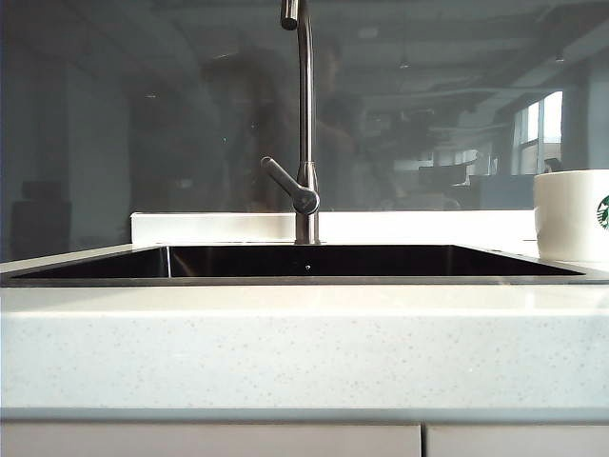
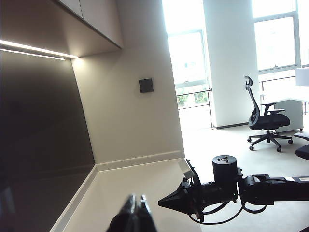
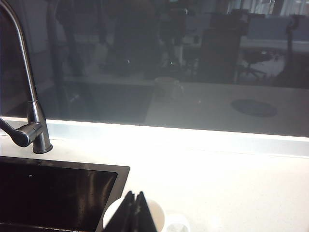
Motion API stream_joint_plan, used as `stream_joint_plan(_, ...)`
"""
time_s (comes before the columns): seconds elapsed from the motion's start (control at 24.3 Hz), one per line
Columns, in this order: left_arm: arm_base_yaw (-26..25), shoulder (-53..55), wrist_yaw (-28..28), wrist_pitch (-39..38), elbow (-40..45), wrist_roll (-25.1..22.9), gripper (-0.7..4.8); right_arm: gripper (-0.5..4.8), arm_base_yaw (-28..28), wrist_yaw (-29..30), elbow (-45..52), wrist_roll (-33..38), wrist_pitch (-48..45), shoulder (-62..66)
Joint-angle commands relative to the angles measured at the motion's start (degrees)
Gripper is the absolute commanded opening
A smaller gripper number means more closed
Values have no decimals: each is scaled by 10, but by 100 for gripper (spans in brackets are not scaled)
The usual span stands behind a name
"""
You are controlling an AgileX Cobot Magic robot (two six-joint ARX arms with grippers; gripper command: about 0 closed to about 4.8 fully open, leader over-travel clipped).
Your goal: Pick up the mug next to the sink, go to the faucet to get some water, pour the water into the sink, and finally put the mug back to its place.
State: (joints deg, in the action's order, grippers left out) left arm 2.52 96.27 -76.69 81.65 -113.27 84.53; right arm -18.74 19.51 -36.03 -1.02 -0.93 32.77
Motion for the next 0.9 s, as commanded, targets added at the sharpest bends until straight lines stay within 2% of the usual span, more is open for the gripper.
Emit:
stream_joint_plan(0.04, 0, -1, -8, 13, -2, 3, -3, -5, 0, -3, -3, 2, -6, -2)
stream_joint_plan(0.08, 0, -1, -22, 13, -2, 3, -3, -5, 0, -3, -3, 2, -6, -2)
stream_joint_plan(0.21, 0, -1, -113, 12, -2, 6, -3, -5, 0, -3, -3, 2, -6, -2)
stream_joint_plan(0.25, 0, -1, -124, 12, -2, 7, -3, -5, 0, -2, -3, 2, -6, -2)
stream_joint_plan(0.37, 0, -1, -119, 11, -2, 29, -3, -5, 0, -3, -3, 2, -6, -2)
stream_joint_plan(0.53, -2, 0, -113, 8, -2, 22, -3, -5, 0, -3, -3, 2, -6, -2)
stream_joint_plan(0.62, -12, -5, -106, 5, -2, -2, -3, -5, 0, -3, -2, 2, -6, -2)
stream_joint_plan(0.7, -10, -20, -103, -20, 3, -63, -3, -5, 1, -2, -2, 2, -6, -2)
stream_joint_plan(0.74, -10, -50, -96, -91, 26, -163, -3, -5, 1, -3, -2, 2, -5, -2)
stream_joint_plan(0.82, -13, -117, -67, -285, 93, -375, -3, -5, 0, -2, -3, 2, -6, -2)
stream_joint_plan(0.86, -19, -141, -42, -382, 117, -470, -3, -5, 1, -3, -3, 2, -5, -2)
stream_joint_plan(0.9, -26, -174, 14, -525, 145, -594, -3, -5, 1, -3, -3, 2, -5, -2)
